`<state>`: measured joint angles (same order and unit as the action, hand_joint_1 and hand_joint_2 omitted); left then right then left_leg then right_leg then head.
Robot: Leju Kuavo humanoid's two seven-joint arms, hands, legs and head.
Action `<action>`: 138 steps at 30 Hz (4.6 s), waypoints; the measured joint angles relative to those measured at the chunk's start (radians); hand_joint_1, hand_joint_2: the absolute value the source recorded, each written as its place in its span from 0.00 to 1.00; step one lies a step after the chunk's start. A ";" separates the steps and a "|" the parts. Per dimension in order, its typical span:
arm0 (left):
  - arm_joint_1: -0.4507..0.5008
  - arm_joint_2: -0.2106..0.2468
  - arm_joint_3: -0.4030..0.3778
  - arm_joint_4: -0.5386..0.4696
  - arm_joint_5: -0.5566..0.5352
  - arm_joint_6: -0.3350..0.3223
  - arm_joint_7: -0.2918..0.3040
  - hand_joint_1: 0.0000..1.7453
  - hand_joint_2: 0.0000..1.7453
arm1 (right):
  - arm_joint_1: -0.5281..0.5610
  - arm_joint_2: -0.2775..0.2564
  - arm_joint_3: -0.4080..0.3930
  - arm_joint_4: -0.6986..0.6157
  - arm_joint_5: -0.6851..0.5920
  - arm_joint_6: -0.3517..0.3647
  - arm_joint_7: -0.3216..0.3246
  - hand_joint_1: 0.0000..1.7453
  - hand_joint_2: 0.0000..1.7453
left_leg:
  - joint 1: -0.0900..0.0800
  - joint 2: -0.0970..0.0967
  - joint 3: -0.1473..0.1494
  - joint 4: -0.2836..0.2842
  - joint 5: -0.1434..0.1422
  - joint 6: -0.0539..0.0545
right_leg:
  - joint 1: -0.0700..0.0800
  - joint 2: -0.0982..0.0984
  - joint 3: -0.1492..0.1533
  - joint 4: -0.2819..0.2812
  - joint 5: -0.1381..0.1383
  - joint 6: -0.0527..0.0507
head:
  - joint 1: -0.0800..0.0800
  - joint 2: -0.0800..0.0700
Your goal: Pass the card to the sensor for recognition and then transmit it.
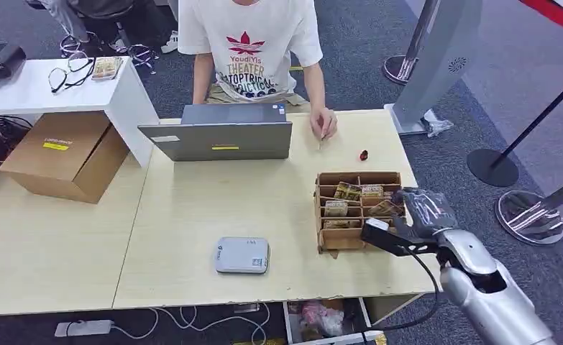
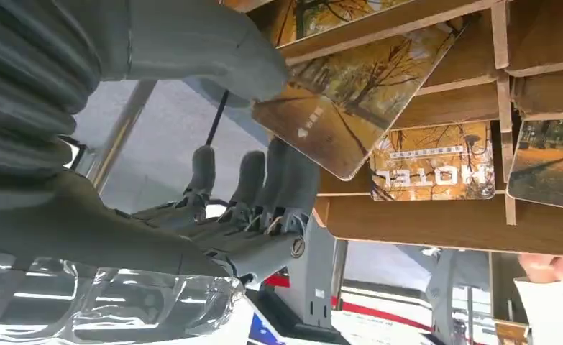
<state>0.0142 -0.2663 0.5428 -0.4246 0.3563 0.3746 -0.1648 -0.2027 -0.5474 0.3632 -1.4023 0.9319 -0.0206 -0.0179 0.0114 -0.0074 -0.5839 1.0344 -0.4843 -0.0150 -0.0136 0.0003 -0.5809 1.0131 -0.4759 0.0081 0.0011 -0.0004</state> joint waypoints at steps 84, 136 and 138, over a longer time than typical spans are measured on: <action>-0.038 0.016 0.035 0.101 -0.004 -0.010 -0.041 0.00 0.00 | -0.419 -0.018 0.045 0.085 -0.150 0.084 -0.074 0.92 1.00 | 0.000 0.000 0.000 0.000 0.000 0.000 | 0.000 0.000 0.000 0.000 0.001 0.001 | 0.000 0.000; -0.070 0.024 0.011 0.127 0.009 0.009 -0.055 0.00 0.00 | -0.742 0.287 0.099 0.625 -0.114 0.004 -0.087 0.98 1.00 | 0.000 -0.002 -0.001 0.000 0.002 0.000 | 0.000 -0.001 0.000 0.001 0.001 0.001 | 0.000 0.000; -0.070 0.024 0.010 0.127 0.009 0.010 -0.055 0.00 0.00 | -0.742 0.292 0.099 0.629 -0.114 0.004 -0.087 0.99 1.00 | 0.000 -0.002 -0.001 0.000 0.002 0.000 | 0.000 -0.001 0.000 0.001 0.001 0.001 | 0.000 0.000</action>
<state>-0.0560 -0.2419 0.5528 -0.2972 0.3655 0.3845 -0.2193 -0.9442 -0.2552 0.4624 -0.7729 0.8179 -0.0168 -0.1049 0.0114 -0.0099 -0.5850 1.0347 -0.4826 -0.0148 -0.0136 -0.0009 -0.5811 1.0139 -0.4750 0.0089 0.0011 -0.0004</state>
